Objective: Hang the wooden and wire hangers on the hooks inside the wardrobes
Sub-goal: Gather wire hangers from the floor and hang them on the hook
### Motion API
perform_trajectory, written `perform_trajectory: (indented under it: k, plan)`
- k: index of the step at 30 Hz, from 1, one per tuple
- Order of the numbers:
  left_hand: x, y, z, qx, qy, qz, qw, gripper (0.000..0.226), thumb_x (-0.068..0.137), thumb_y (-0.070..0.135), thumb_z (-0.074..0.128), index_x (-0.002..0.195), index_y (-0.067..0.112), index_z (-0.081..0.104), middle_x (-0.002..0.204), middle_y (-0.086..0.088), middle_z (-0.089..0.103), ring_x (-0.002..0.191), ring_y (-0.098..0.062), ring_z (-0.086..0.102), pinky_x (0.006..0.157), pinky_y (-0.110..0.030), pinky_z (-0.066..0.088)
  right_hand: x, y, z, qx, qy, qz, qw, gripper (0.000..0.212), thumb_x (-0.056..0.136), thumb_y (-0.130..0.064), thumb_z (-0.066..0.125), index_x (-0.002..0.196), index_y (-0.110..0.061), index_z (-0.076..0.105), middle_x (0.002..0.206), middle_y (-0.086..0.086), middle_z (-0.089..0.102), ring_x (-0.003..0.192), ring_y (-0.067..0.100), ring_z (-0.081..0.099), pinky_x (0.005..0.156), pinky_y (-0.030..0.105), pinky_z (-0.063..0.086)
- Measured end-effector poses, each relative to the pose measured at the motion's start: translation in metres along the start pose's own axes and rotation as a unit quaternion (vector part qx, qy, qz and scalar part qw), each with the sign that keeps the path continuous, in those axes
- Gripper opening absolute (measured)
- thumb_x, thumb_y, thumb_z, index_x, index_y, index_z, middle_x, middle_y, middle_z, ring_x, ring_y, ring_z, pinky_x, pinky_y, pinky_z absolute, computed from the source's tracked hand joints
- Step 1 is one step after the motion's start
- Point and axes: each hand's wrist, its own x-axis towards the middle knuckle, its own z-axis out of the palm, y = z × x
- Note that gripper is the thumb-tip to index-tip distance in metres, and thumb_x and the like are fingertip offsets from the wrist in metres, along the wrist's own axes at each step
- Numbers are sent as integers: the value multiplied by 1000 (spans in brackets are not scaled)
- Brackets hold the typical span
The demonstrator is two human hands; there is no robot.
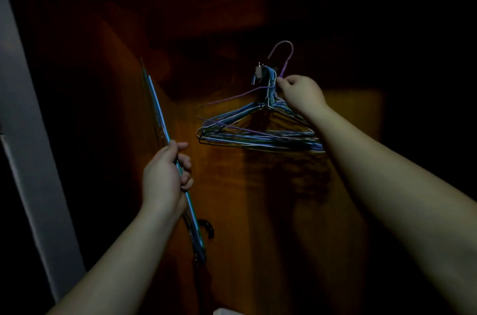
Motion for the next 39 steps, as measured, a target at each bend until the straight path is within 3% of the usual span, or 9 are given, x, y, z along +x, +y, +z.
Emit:
perform_trajectory:
  k: [2, 4, 8, 15, 21, 26, 30, 33, 39]
  plan:
    - [3, 0, 4, 2, -3, 6, 1000, 27, 104, 26, 41, 92, 10, 59, 55, 1, 45, 34, -6, 28, 36, -15, 18, 10, -3, 3, -5, 7, -6, 1000, 37, 101, -42, 42, 112, -17, 66, 89, 4, 68, 75, 20, 61, 67, 34, 48]
    - [6, 0, 8, 7, -4, 10, 1000, 27, 104, 26, 41, 93, 10, 59, 55, 1, 45, 34, -6, 28, 36, -16, 18, 16, -3, 8, -11, 15, -11, 1000, 31, 100, -43, 45, 105, -19, 62, 78, -1, 61, 66, 14, 54, 55, 29, 40]
    - [10, 1, 13, 13, -1, 11, 1000, 28, 104, 27, 40, 92, 10, 58, 55, 1, 44, 33, -5, 28, 34, -15, 19, 19, -1, 18, -23, 12, -12, 1000, 24, 99, -43, 48, 94, -20, 52, 70, -5, 50, 64, 15, 49, 51, 29, 30]
    - [13, -1, 17, 7, -9, 12, 1000, 28, 104, 26, 40, 91, 10, 58, 54, 1, 43, 34, -5, 27, 35, -14, 18, 12, 8, 41, -53, -15, -13, 998, 27, 100, -44, 45, 101, -20, 58, 80, 1, 59, 72, 22, 58, 59, 33, 44]
    - [15, -5, 18, 7, -5, 5, 1000, 28, 104, 26, 41, 90, 9, 59, 53, 1, 43, 33, -6, 27, 35, -14, 18, 5, 11, 47, -84, 3, -36, 996, 26, 100, -42, 44, 97, -21, 58, 82, 3, 60, 74, 25, 57, 56, 32, 41]
    - [13, -8, 18, 13, -8, 2, 1000, 28, 104, 25, 42, 90, 9, 59, 54, 1, 42, 34, -6, 28, 36, -16, 18, 4, 17, 51, -70, 5, -40, 997, 30, 99, -42, 45, 99, -17, 63, 96, 6, 62, 86, 27, 60, 69, 41, 53]
    - [13, -9, 18, 10, -8, -3, 1000, 27, 104, 25, 42, 90, 9, 59, 54, 1, 42, 33, -6, 27, 37, -15, 17, 6, 20, 50, -135, 23, -38, 990, 38, 100, -44, 42, 116, -17, 64, 113, 7, 58, 110, 28, 52, 92, 43, 44]
    - [13, -8, 17, 6, -12, -7, 1000, 27, 104, 25, 42, 91, 8, 59, 54, 1, 42, 34, -6, 27, 37, -16, 17, 8, 20, 49, -165, 32, -33, 985, 40, 100, -46, 40, 116, -18, 64, 115, 6, 56, 113, 27, 48, 92, 42, 34]
    - [13, -7, 15, -1, -18, -13, 1000, 27, 104, 26, 41, 92, 8, 58, 54, 1, 42, 33, -5, 27, 35, -15, 17, 9, 17, 50, -193, 35, -30, 980, 41, 100, -46, 41, 117, -17, 63, 117, 6, 56, 113, 26, 47, 93, 42, 34]
